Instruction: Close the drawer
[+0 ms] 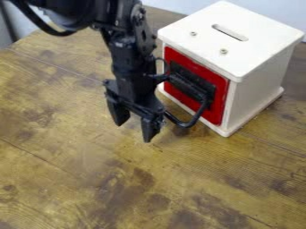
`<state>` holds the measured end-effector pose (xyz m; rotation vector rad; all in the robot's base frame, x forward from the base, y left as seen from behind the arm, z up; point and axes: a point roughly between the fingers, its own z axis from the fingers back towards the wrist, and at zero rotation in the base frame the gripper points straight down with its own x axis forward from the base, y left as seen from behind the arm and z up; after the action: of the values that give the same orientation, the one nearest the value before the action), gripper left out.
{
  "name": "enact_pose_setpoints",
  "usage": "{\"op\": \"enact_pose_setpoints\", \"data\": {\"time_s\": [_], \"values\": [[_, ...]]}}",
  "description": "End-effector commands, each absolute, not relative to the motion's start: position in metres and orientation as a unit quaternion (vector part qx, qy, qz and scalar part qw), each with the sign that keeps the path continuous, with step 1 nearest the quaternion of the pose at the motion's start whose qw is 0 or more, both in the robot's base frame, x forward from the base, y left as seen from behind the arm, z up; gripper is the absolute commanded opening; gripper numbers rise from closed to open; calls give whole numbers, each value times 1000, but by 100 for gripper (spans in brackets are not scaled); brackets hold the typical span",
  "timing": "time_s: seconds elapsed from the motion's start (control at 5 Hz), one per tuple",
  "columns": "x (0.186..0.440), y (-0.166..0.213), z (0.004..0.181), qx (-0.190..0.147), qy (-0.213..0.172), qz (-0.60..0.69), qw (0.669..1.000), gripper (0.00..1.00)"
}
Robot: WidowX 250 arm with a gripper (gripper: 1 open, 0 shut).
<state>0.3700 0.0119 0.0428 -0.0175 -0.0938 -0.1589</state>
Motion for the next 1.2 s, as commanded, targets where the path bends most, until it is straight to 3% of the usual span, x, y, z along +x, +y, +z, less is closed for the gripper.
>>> {"op": "enact_pose_setpoints", "data": {"time_s": [0.0, 1.0], "values": [[375, 6, 65, -2, -79, -94, 992, 100], [377, -9, 77, 0, -97, -118, 988, 100]]}}
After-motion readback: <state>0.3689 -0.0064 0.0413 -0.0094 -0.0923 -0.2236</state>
